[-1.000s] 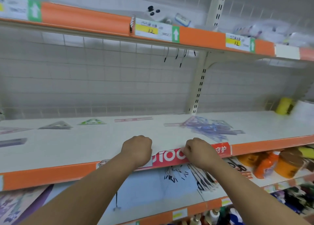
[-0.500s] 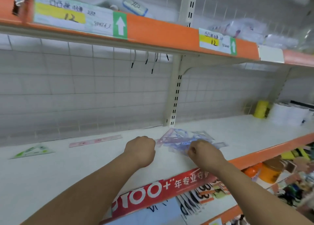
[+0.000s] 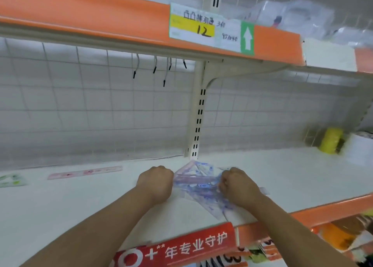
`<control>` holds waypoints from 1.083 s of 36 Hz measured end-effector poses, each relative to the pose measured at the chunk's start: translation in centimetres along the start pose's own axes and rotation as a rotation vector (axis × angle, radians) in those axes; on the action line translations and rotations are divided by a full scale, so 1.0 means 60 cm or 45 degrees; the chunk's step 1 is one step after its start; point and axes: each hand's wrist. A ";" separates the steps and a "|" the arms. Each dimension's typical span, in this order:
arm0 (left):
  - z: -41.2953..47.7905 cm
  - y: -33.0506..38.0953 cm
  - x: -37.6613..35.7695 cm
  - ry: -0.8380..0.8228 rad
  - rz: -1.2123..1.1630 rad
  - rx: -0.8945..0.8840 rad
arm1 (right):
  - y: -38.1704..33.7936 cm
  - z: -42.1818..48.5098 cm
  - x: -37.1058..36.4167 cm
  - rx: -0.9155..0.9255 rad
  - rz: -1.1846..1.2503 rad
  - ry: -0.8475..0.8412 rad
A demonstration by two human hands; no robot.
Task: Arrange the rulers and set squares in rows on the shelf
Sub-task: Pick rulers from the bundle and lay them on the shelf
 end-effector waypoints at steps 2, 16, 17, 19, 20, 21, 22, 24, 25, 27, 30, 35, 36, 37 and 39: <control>0.002 0.018 0.002 -0.016 0.018 0.041 | 0.006 0.010 -0.001 0.063 0.009 -0.037; -0.023 0.067 -0.011 -0.057 -0.067 0.421 | 0.032 0.043 -0.023 0.540 -0.006 -0.238; -0.023 0.069 -0.010 -0.056 -0.064 0.432 | 0.035 0.045 -0.022 0.546 -0.008 -0.237; -0.021 0.074 -0.009 -0.047 -0.053 0.448 | 0.044 0.049 -0.021 0.535 -0.006 -0.243; -0.019 0.075 -0.009 -0.045 -0.047 0.453 | 0.050 0.051 -0.020 0.524 -0.006 -0.248; -0.017 0.077 -0.008 -0.044 -0.042 0.455 | 0.057 0.053 -0.017 0.512 -0.002 -0.254; -0.015 0.079 -0.009 -0.044 -0.035 0.455 | 0.064 0.055 -0.015 0.501 0.007 -0.263; -0.011 0.083 -0.010 -0.040 -0.027 0.447 | 0.081 0.059 -0.010 0.481 0.024 -0.280; -0.009 0.086 -0.011 -0.039 -0.027 0.441 | 0.089 0.061 -0.008 0.465 0.029 -0.291; -0.006 0.090 -0.013 -0.036 -0.033 0.429 | 0.104 0.064 -0.004 0.424 0.042 -0.308; 0.001 0.100 -0.017 -0.026 -0.046 0.397 | 0.122 0.068 0.000 0.352 0.068 -0.323; 0.017 0.118 -0.021 -0.005 -0.084 0.311 | 0.137 0.070 0.005 0.272 0.171 -0.363; 0.021 0.120 -0.024 -0.001 -0.081 0.282 | 0.138 0.069 0.005 0.272 0.178 -0.366; 0.026 0.122 -0.026 0.003 -0.079 0.244 | 0.139 0.069 0.005 0.273 0.182 -0.368; 0.034 0.123 -0.034 -0.005 -0.109 0.146 | 0.139 0.068 0.005 0.282 0.185 -0.369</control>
Point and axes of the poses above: each hand's wrist, its own z-axis towards the middle knuckle, its own x-axis out of the back of the hand, y = z × x, and after that the axes turned 3 degrees about z, right-handed
